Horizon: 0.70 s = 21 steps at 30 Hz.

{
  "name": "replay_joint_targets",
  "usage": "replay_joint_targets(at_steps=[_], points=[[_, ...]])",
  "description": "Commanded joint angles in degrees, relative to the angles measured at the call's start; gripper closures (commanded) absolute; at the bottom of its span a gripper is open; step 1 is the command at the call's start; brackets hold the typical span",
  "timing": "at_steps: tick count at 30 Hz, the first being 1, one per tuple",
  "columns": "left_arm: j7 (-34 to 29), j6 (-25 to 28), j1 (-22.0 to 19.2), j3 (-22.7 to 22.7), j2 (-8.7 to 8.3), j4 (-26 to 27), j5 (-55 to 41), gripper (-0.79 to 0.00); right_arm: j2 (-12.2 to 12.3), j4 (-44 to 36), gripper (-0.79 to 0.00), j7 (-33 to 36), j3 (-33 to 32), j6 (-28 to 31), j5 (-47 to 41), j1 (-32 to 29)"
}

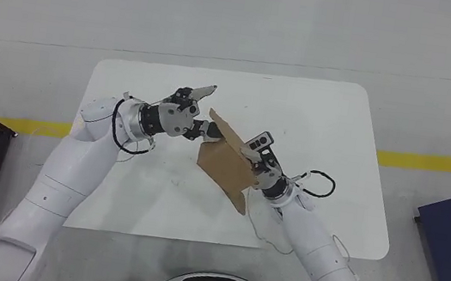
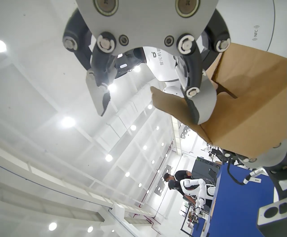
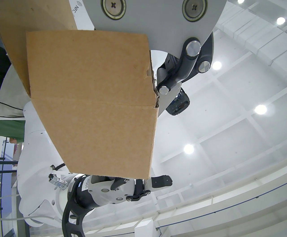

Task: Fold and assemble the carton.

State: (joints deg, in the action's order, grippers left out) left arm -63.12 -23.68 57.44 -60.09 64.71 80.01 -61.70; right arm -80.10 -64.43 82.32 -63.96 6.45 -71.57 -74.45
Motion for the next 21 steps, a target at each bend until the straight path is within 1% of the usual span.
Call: replay_joint_targets(at_steps=[1,4,10,17,21], points=[[-0.1,-0.3,-0.2,0.2,-0.07,-0.4,1.4,-0.123,0.0,0.1,0.0,0.1,-0.1,-0.1,0.0,0.0],[-0.8,-0.9,-0.4,0.3,-0.24,-0.6,3.4,-0.089,0.0,0.1,0.0,0.1,-0.4,-0.1,0.0,-0.1],[-2.2,-2.8,-0.4,-0.2,-0.87,-0.4,7.1,-0.062,0.0,0.2,0.0,0.2,-0.9,-0.2,0.1,-0.3],[-3.6,-5.0,1.1,-2.7,-2.1,1.2,10.1,0.0,0.0,0.4,0.0,-0.2,-1.3,-0.2,0.7,0.0],[-3.6,-5.0,2.1,-4.7,-2.65,2.4,9.9,0.0,0.0,0.8,0.0,-0.6,-1.3,-0.4,0.9,0.2]])
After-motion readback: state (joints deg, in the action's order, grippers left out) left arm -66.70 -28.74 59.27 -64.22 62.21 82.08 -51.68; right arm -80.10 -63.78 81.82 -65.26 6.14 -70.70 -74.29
